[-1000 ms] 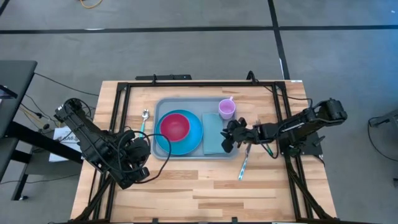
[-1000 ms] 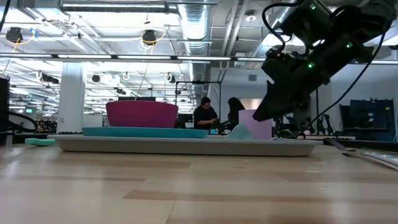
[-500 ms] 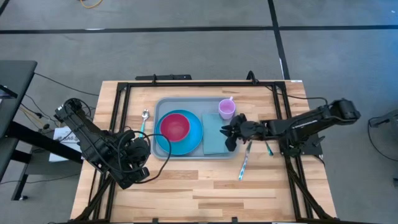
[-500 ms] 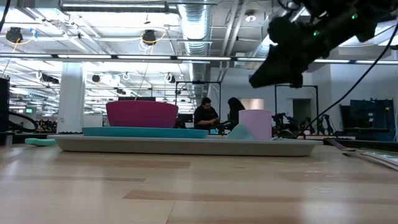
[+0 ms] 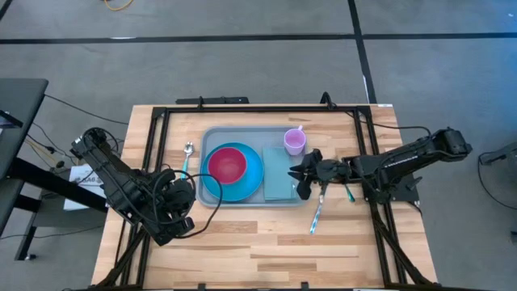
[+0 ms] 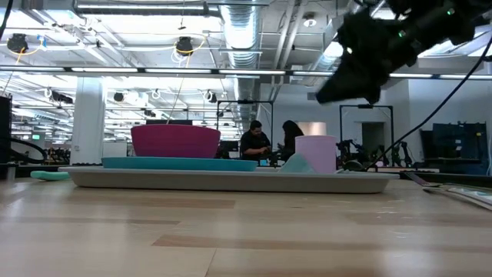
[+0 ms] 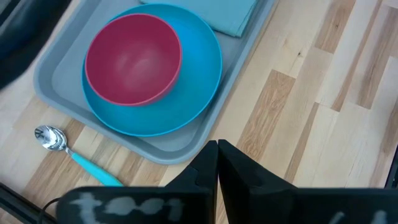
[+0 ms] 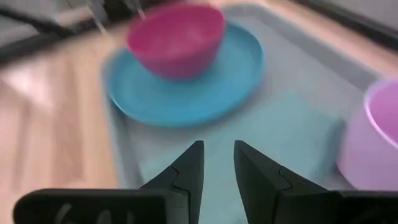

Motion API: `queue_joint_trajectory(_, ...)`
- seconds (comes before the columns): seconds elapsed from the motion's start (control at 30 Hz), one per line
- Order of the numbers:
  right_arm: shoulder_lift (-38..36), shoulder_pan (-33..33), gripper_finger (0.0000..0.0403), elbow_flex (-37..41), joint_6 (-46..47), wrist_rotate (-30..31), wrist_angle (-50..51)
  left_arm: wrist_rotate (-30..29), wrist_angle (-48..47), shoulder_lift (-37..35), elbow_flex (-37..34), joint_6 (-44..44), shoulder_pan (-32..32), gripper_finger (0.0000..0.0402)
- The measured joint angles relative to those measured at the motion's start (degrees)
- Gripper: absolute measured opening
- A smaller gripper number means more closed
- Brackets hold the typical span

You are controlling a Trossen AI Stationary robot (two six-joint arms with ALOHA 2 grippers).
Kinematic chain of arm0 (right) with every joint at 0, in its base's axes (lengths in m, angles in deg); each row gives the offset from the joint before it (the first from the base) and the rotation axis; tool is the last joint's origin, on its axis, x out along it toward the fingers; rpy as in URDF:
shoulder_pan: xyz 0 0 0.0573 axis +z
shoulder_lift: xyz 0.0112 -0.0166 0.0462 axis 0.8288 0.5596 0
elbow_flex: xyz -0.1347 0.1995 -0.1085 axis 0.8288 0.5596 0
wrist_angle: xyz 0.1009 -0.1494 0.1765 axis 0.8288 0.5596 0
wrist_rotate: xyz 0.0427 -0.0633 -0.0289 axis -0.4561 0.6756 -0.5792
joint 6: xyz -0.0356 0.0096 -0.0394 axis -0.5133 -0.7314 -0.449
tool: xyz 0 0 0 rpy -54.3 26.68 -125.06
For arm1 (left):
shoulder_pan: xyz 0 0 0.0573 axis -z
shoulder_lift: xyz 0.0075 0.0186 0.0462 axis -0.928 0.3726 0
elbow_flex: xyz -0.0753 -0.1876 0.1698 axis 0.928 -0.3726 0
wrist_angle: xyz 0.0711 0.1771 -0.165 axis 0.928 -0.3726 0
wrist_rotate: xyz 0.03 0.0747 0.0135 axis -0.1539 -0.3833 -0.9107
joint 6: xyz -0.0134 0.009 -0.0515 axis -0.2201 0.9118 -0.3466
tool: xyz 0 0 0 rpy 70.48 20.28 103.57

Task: Set up tray
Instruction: Put the purple fork on the blue napkin

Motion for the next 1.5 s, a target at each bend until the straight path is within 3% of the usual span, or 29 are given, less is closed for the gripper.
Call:
queue_joint_trajectory(0.27,0.3,0.1,0.0082,-1.7,9.5,0.2,17.0,0.0,0.0,0.0,0.0,0.0,0.0,0.0)
queue_joint_trajectory(0.4,0.3,0.1,0.0082,-7.3,10.7,0.0,33.3,0.0,0.0,0.0,0.0,0.0,0.0,0.0)
queue_joint_trajectory(0.53,0.3,0.1,0.0082,-13.5,17.5,-0.8,49.3,0.0,0.0,0.0,0.0,0.0,0.0,0.0)
queue_joint_trajectory(0.7,0.2,0.2,0.0082,-15.0,23.0,-5.0,60.6,0.0,0.0,0.0,0.0,0.0,0.0,0.0)
queue_joint_trajectory(0.93,0.2,2.1,0.0082,-15.0,30.3,-5.6,64.8,0.0,0.0,0.0,0.0,0.0,0.0,0.0)
queue_joint_trajectory(1.5,0.3,4.3,0.0082,-14.9,35.0,-5.2,72.5,0.0,0.0,0.0,0.0,0.0,0.0,0.0)
